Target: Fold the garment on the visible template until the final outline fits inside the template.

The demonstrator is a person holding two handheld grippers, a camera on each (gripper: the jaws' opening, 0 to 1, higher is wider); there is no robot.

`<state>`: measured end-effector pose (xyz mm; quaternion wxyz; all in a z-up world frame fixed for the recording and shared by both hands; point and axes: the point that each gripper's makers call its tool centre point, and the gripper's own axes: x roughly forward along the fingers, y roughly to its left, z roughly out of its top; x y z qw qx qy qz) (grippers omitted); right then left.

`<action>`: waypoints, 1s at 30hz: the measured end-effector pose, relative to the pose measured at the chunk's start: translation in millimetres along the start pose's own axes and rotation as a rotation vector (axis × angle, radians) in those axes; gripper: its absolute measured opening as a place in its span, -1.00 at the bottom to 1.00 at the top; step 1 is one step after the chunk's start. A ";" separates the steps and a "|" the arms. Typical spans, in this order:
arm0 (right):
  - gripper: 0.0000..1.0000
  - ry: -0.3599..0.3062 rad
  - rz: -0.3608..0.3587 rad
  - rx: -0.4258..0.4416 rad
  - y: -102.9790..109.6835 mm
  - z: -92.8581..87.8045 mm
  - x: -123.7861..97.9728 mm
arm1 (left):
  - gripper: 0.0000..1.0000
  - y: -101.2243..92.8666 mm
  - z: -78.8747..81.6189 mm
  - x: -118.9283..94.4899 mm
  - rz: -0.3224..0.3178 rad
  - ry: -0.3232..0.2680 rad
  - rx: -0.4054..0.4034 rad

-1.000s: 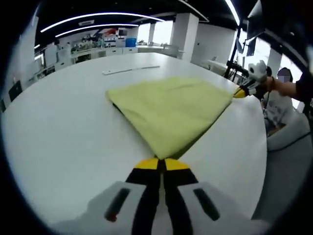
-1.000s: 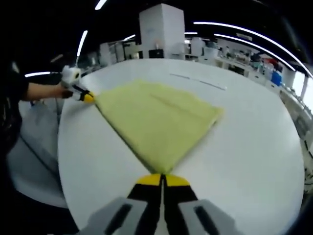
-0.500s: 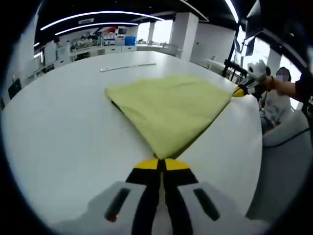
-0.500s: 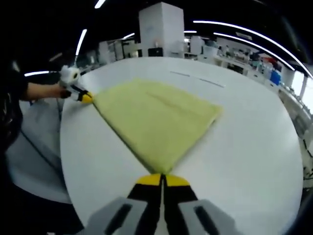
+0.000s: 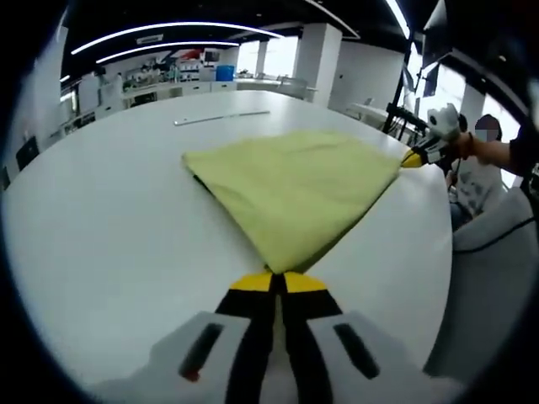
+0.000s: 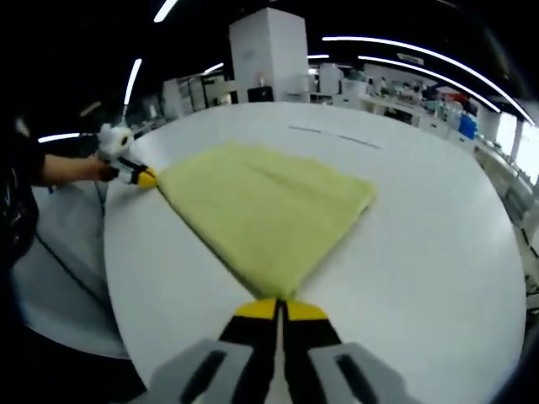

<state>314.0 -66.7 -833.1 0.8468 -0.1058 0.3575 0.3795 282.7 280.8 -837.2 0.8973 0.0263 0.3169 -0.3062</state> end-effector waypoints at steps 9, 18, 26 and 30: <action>-0.33 -0.044 -0.018 0.026 2.3 15.6 1.0 | -0.18 8.3 11.6 -8.3 0.052 -0.050 -0.044; 0.49 -0.067 -0.027 -0.003 18.2 43.1 -10.1 | 0.41 12.6 60.8 -34.3 0.065 -0.195 -0.119; 0.89 -0.133 -0.034 0.025 45.7 77.5 -25.9 | 0.89 -2.7 73.7 -55.1 0.109 -0.164 -0.036; 0.95 -0.175 -0.053 0.025 55.7 91.6 -33.7 | 0.90 -9.9 80.5 -63.1 0.105 -0.189 -0.075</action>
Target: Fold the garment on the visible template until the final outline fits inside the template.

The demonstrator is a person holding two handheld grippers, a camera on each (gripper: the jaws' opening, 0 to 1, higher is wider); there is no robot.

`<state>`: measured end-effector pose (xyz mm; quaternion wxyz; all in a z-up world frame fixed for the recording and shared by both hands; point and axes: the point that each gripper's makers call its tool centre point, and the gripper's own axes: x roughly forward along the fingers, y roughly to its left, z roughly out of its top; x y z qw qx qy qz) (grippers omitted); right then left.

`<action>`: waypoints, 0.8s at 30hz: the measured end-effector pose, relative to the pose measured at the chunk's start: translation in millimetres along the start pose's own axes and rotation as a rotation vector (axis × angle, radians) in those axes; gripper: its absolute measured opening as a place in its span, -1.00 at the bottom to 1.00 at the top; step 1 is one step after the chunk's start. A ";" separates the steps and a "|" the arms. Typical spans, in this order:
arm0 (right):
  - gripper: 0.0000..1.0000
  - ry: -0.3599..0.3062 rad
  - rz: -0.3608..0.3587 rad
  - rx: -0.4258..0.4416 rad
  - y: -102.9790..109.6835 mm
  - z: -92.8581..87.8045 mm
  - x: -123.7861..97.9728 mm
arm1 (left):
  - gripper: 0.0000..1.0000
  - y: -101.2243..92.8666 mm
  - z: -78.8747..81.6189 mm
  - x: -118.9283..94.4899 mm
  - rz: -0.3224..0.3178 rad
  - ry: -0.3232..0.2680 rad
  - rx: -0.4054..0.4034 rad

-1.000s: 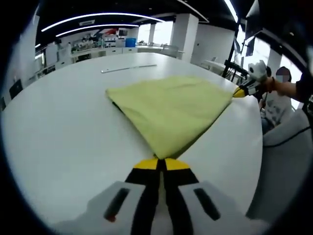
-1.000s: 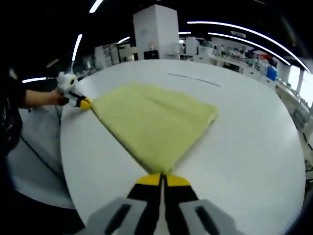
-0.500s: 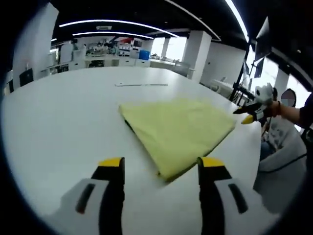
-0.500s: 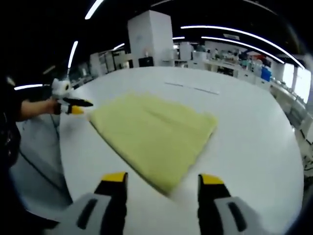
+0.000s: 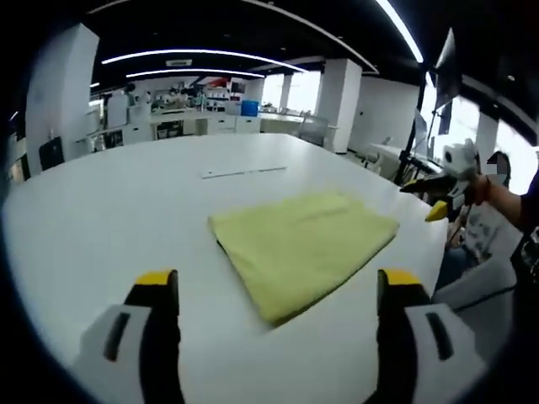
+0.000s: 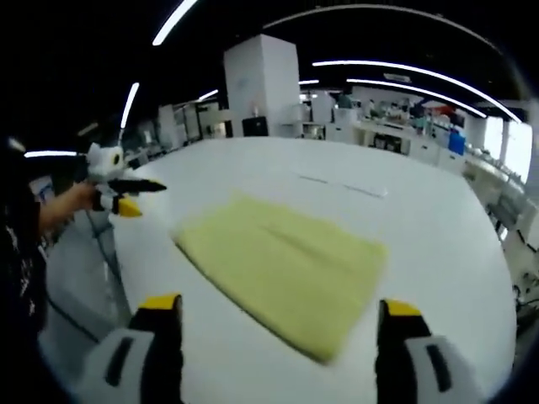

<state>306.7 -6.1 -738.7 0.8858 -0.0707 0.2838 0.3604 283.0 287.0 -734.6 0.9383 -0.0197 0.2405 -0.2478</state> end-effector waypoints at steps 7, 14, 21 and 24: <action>1.00 -0.020 -0.008 0.012 18.7 14.7 -9.2 | 0.98 -7.3 1.7 -9.5 0.027 0.017 0.025; 1.00 -0.025 -0.032 -0.016 20.0 19.4 -23.7 | 0.98 -11.8 -1.4 -20.3 0.038 0.026 0.040; 1.00 -0.032 -0.045 0.004 21.2 14.2 -33.0 | 0.98 -11.8 -11.2 -27.8 0.056 0.055 0.018; 1.00 -0.017 -0.047 0.012 21.1 8.1 -34.6 | 0.98 -13.1 -13.3 -28.9 0.061 0.056 0.001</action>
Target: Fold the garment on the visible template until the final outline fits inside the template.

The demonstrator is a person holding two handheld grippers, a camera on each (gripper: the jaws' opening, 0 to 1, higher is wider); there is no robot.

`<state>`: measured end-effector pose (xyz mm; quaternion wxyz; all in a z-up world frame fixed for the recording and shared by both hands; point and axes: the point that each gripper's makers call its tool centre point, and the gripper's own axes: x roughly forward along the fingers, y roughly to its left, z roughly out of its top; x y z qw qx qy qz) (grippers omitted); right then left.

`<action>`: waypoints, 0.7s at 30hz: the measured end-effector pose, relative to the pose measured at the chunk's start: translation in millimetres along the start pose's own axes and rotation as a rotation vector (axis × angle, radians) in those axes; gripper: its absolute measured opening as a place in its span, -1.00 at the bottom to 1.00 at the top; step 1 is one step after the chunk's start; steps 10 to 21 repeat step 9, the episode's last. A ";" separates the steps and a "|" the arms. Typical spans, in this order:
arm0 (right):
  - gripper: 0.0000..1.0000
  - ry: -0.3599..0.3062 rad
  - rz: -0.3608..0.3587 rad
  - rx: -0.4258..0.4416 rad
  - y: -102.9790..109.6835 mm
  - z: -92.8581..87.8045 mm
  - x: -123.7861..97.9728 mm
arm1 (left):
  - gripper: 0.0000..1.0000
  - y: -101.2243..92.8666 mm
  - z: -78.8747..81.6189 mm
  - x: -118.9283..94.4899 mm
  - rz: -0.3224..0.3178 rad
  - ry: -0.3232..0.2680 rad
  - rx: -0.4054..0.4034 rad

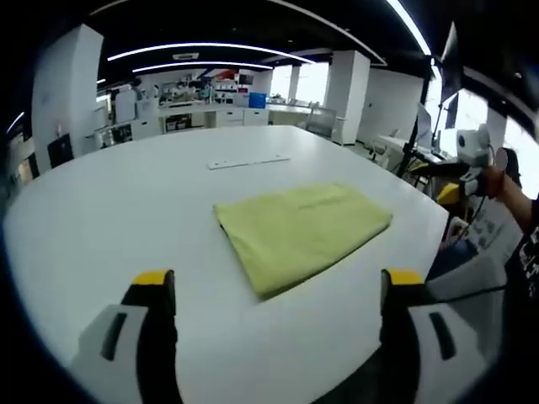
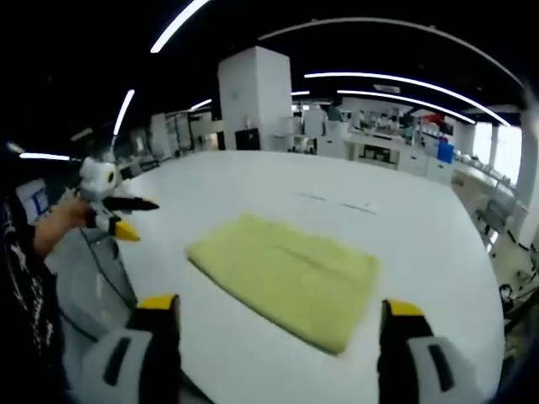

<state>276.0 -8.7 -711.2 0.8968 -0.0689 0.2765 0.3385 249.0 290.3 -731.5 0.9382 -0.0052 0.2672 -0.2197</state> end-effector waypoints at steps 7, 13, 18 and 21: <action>0.98 0.006 0.006 0.008 1.3 -4.9 -3.1 | 0.98 -8.2 0.0 0.9 -0.019 -0.002 0.001; 0.97 0.009 0.012 0.012 1.5 -6.4 -3.5 | 0.98 -8.9 -0.8 1.0 -0.018 0.000 0.000; 0.97 0.009 0.012 0.012 1.5 -6.4 -3.5 | 0.98 -8.9 -0.8 1.0 -0.018 0.000 0.000; 0.97 0.009 0.012 0.012 1.5 -6.4 -3.5 | 0.98 -8.9 -0.8 1.0 -0.018 0.000 0.000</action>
